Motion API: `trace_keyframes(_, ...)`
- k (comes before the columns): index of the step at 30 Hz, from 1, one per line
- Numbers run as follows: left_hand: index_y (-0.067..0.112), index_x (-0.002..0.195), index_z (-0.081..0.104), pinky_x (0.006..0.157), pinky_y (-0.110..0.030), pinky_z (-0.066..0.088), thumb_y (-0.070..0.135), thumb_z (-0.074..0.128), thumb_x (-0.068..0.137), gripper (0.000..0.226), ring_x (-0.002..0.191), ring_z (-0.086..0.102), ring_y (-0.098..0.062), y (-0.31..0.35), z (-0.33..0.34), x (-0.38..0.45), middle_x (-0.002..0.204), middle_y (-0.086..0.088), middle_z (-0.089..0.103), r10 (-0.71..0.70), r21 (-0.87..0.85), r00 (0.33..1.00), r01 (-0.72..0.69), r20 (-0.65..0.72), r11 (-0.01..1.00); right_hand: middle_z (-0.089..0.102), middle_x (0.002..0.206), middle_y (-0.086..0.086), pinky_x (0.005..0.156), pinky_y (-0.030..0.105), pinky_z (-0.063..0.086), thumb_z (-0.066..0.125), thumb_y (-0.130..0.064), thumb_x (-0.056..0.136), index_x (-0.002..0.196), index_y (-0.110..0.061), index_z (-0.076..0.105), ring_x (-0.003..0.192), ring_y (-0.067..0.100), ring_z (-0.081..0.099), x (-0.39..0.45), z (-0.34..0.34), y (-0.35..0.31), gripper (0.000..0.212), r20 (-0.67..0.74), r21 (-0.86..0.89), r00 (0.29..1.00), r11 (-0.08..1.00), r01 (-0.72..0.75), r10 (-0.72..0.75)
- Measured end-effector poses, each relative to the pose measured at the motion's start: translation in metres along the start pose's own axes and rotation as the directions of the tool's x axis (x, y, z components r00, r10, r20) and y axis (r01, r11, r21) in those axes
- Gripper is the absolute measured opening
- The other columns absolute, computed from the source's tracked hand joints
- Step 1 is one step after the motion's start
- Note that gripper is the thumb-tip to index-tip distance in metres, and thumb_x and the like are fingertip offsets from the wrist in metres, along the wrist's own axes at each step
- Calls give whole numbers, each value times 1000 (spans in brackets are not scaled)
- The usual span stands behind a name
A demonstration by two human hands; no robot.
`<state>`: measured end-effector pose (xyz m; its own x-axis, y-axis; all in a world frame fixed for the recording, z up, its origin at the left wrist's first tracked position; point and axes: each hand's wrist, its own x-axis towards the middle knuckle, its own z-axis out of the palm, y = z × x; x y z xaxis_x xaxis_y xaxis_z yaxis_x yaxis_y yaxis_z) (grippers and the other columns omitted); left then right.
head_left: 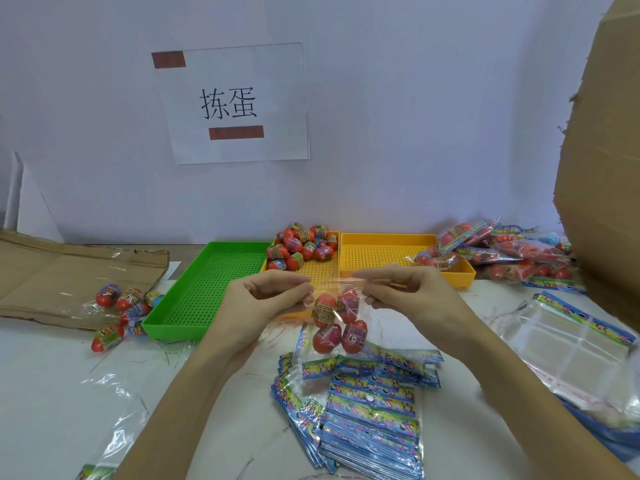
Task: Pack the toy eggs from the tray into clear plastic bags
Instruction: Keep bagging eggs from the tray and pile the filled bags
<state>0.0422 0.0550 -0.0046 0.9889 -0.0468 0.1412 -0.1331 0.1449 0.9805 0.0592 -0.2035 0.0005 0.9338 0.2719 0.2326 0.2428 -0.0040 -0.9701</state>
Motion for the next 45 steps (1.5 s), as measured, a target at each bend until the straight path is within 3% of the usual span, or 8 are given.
trace_keyframes(6,7,98,84,81,-19,59,-13,75,85,25,95,79,-22,2,-6,-2,95,-12,82,103,223,994,-110,42,969,80,106,0,86,18,56,61,5,96,103,-22,84,103,14,74,-2,-5,-2,36,67,-98,997,994,52,-46)
trace_keyframes(17,10,101,84,92,-26,60,-10,59,97,32,103,77,-24,1,-12,-1,103,-9,81,123,281,986,-149,110,948,72,100,1,85,22,55,60,9,97,100,-11,84,94,18,69,-3,-4,-9,31,63,-178,995,980,92,-82)
trace_keyframes(21,19,96,84,85,-22,60,21,86,82,14,97,78,-19,-1,-5,-2,98,-6,82,101,267,992,-118,76,956,72,102,6,88,27,56,58,12,96,97,-8,84,98,23,68,-2,-2,-9,32,36,-150,996,985,89,-85)
trace_keyframes(27,20,86,81,78,-20,59,19,91,68,20,85,73,-13,-6,0,-1,88,-4,79,100,205,993,-111,66,972,75,100,0,86,19,55,59,13,93,89,-13,85,104,14,68,-1,0,-6,37,7,-80,998,995,62,-62)
trace_keyframes(31,29,110,76,83,-25,57,7,86,84,34,93,65,-12,1,-5,-3,104,6,71,72,266,974,-130,216,955,75,102,4,89,27,57,55,15,93,88,-9,85,106,19,69,0,6,-3,39,9,53,998,997,63,-63)
trace_keyframes(34,34,126,68,97,-27,54,28,79,88,41,116,62,-10,5,-2,-7,129,14,66,94,303,950,-187,297,935,73,101,9,89,30,57,57,14,93,88,-5,84,106,23,67,-1,13,-4,34,55,43,990,991,129,-131)
trace_keyframes(41,28,95,80,75,-24,58,41,79,87,16,85,76,-17,-3,19,-8,93,-2,80,126,287,983,-160,135,945,77,107,6,93,35,59,59,0,101,110,-16,80,106,23,72,-3,26,-6,28,7,-2,989,989,149,-149)
trace_keyframes(45,27,97,78,82,-40,61,42,84,85,21,91,74,-18,-6,16,-4,99,-3,78,89,166,995,-81,-37,983,79,101,-7,89,29,59,67,-46,94,107,-32,79,98,10,72,-3,17,-7,23,4,-215,1000,977,-9,10)
